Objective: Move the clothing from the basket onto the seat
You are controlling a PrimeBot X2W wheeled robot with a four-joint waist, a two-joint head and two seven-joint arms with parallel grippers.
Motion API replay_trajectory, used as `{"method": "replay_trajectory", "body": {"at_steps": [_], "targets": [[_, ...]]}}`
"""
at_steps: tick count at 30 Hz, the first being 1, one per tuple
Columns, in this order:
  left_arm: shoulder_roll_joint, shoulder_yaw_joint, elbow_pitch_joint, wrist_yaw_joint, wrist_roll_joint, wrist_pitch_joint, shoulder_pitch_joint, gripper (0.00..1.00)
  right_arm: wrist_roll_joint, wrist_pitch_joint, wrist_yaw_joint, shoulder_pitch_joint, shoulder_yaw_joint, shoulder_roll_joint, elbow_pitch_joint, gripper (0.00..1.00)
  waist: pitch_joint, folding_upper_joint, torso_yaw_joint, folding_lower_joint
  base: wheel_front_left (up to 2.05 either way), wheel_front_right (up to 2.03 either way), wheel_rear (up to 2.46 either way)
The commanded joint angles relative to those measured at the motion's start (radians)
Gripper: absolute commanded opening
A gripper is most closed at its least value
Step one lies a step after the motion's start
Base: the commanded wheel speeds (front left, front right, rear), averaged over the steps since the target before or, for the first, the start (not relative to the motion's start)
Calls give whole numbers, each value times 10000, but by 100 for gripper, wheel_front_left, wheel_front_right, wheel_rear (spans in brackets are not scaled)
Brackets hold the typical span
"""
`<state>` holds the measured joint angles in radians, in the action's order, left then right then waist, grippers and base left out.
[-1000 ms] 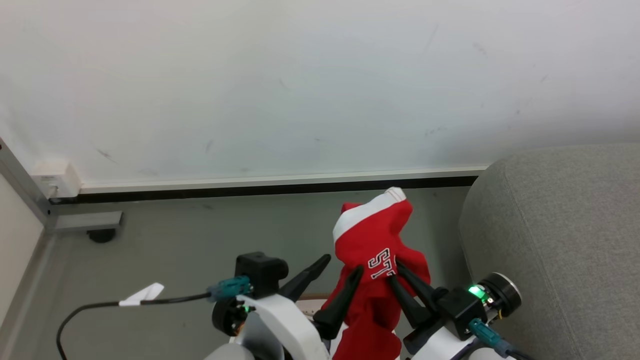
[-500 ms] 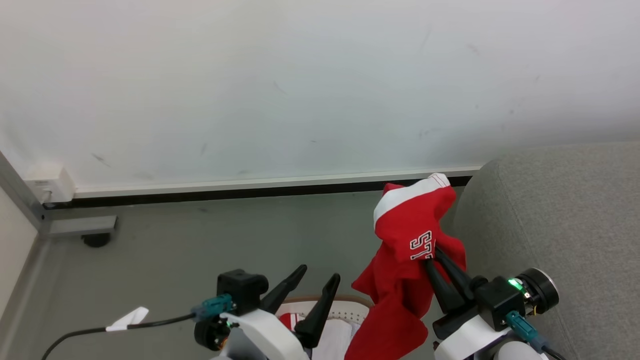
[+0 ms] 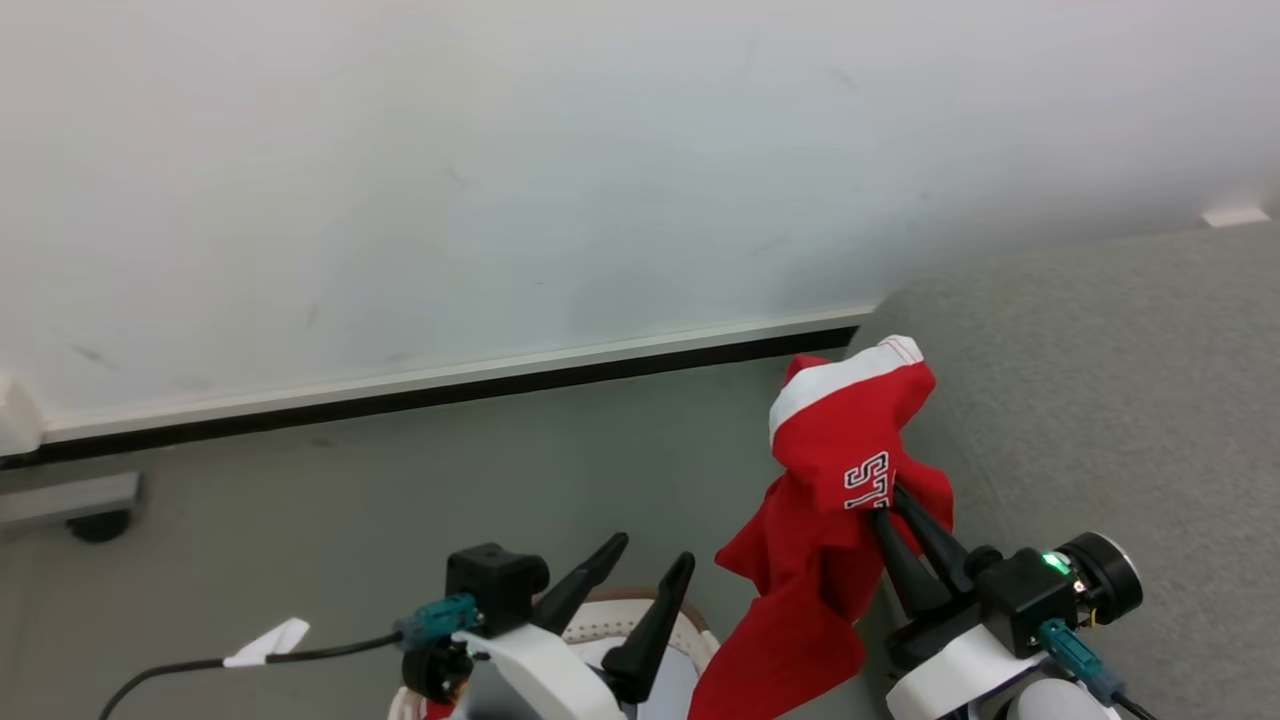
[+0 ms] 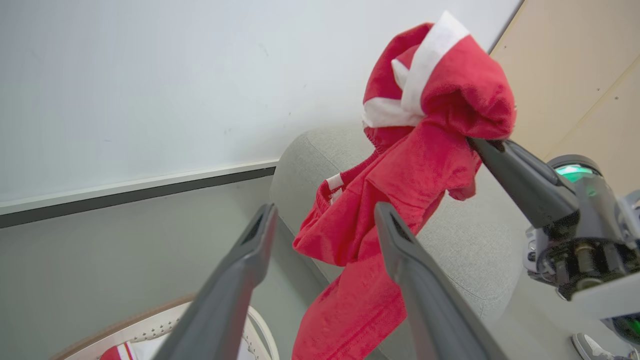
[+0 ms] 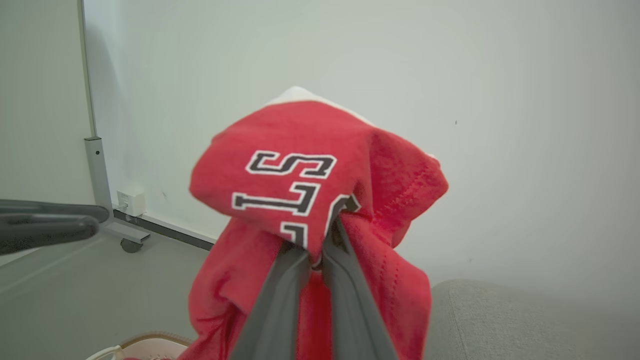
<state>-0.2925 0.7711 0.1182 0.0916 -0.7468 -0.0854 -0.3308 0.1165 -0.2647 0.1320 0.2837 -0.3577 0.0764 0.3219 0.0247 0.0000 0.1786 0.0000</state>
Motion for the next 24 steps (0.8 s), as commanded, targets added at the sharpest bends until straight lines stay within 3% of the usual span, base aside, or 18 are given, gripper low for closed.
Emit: {"method": "replay_trajectory", "body": {"at_steps": [1,13,18,24], "targets": [[70,56,-73,-52,55,-31,5,100,66,4,-25,-139,95,130,-123,0,-115,0,566,0,0,0,0],[522,728,-535,-257,350,43,-237,100,211,4,-23,-447,758,535,-589,0,-518,0,2146,0,0,0,0],[587,905,-703,-276,517,125,-422,100,302,4,-23,-522,1182,643,-853,0,-829,0,2260,0,0,0,0],[514,1077,-1012,-385,960,362,-1087,100,478,3,-23,86,2404,717,-1341,0,-1922,0,1987,0,0,0,0]]}}
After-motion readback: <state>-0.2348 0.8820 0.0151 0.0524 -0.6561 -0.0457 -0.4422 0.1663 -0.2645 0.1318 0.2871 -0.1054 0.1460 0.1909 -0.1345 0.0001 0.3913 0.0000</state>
